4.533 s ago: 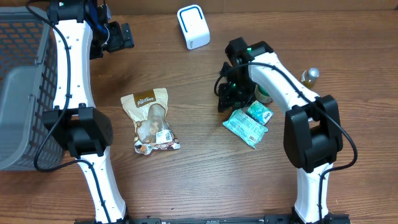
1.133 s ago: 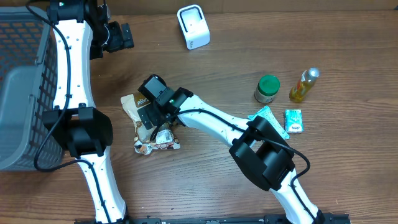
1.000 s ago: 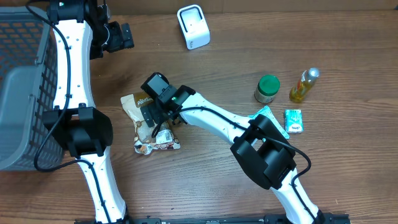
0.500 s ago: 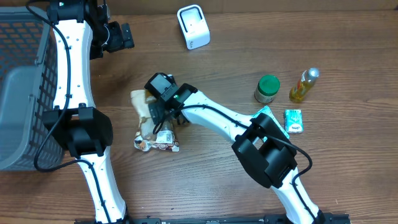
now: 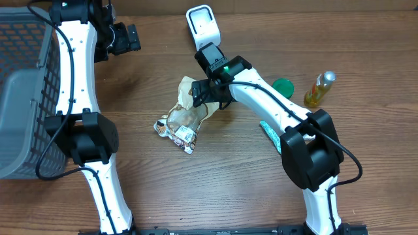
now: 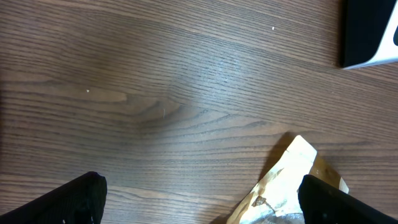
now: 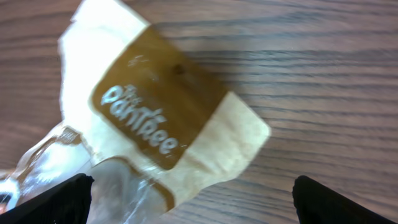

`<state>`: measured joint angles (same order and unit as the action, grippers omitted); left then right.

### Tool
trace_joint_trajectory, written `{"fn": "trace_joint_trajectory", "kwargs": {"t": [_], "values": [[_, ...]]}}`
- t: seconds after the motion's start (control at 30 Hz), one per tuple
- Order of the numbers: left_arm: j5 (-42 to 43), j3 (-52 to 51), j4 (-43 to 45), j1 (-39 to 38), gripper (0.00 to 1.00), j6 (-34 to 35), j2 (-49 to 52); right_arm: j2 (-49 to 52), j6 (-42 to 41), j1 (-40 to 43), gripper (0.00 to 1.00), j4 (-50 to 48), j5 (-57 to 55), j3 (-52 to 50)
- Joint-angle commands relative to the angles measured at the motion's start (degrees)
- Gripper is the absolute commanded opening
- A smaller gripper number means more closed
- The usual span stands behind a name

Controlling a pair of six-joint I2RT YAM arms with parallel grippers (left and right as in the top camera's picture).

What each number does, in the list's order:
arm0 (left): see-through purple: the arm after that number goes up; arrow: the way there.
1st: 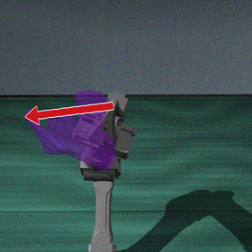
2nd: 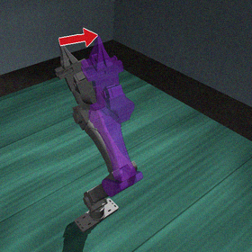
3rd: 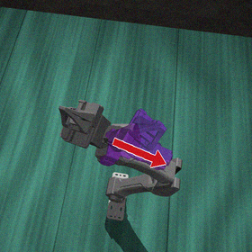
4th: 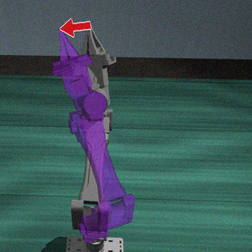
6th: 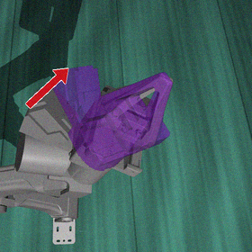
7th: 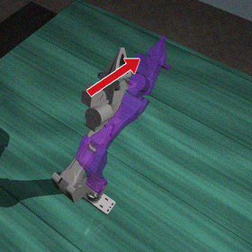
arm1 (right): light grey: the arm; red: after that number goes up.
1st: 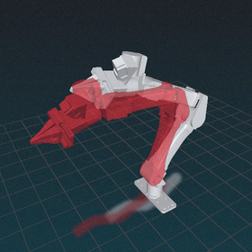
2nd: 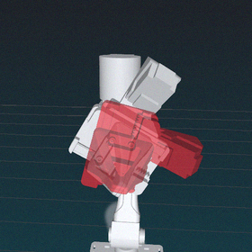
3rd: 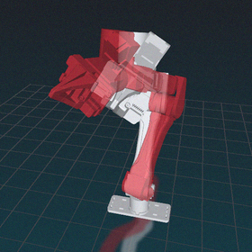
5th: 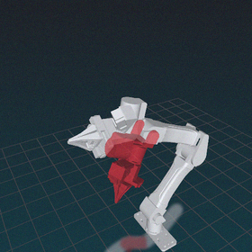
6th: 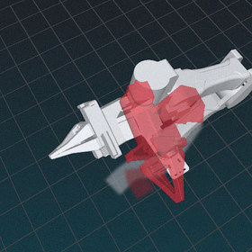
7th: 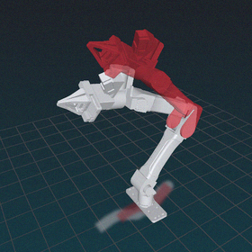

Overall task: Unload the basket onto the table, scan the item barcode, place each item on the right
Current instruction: 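Lift the PanTree packet toward the white scanner with the right gripper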

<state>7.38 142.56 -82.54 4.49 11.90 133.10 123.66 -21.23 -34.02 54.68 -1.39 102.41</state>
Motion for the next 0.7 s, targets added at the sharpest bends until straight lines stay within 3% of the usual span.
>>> {"fn": "trace_joint_trajectory", "kwargs": {"t": [0.0,0.17,0.37,0.5,0.67], "values": [[-0.4,1.1,0.1,-0.4,0.99,0.1,-0.1,-2.1,6.9,0.9,1.00,-1.4,3.0,0.1],[-0.3,1.1,0.1,-0.4,1.00,0.1,-0.1,-2.1,13.9,1.0,1.00,-3.1,6.2,0.1],[-0.4,1.1,0.1,-0.4,1.00,0.1,-0.1,-2.1,14.1,1.8,1.00,-4.9,7.3,0.1],[-1.4,1.1,7.3,-0.4,1.00,0.6,-0.1,-2.1,14.0,1.9,1.00,-5.2,7.3,0.1],[9.2,1.1,0.8,-0.4,0.99,3.1,-0.1,-2.1,14.1,1.9,1.00,-4.2,7.3,0.1]]}}
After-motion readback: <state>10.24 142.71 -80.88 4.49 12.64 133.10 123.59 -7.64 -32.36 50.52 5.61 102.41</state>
